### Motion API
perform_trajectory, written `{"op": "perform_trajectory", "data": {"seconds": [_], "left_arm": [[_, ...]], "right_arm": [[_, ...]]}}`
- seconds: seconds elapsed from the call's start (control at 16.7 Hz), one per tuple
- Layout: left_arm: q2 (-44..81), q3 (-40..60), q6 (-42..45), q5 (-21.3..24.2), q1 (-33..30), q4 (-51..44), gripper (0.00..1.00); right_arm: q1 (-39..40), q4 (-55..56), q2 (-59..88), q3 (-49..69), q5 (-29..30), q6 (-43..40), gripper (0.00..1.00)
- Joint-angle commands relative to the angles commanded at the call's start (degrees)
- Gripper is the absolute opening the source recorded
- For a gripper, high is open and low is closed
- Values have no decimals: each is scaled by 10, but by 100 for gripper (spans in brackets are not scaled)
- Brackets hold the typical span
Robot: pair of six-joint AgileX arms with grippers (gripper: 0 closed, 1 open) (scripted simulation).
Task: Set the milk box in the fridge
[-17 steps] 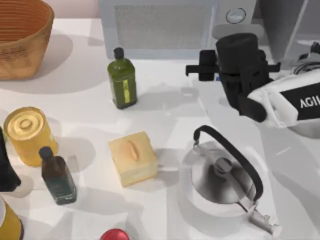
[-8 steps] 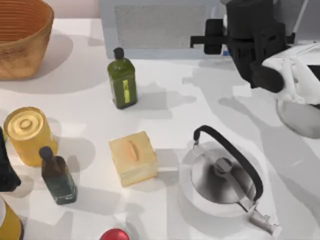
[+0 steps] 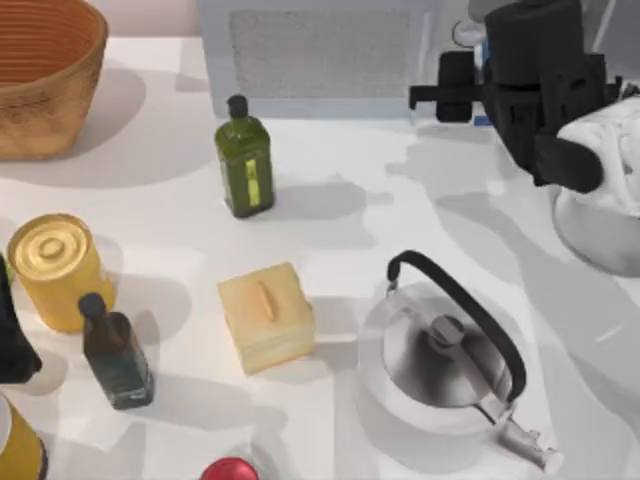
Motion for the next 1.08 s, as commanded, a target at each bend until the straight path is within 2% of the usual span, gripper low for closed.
{"op": "perform_trajectory", "data": {"seconds": [0.24, 0.54, 1.08], "left_arm": [[0, 0, 0, 0, 0, 0, 100], [0, 0, 0, 0, 0, 0, 100], [0, 0, 0, 0, 0, 0, 100]], "right_arm": [[-49, -21, -121, -88, -17, -19, 0], [-135, -68, -365, -262, -56, -43, 0], [-224, -109, -884, -532, -185, -107, 0]]}}
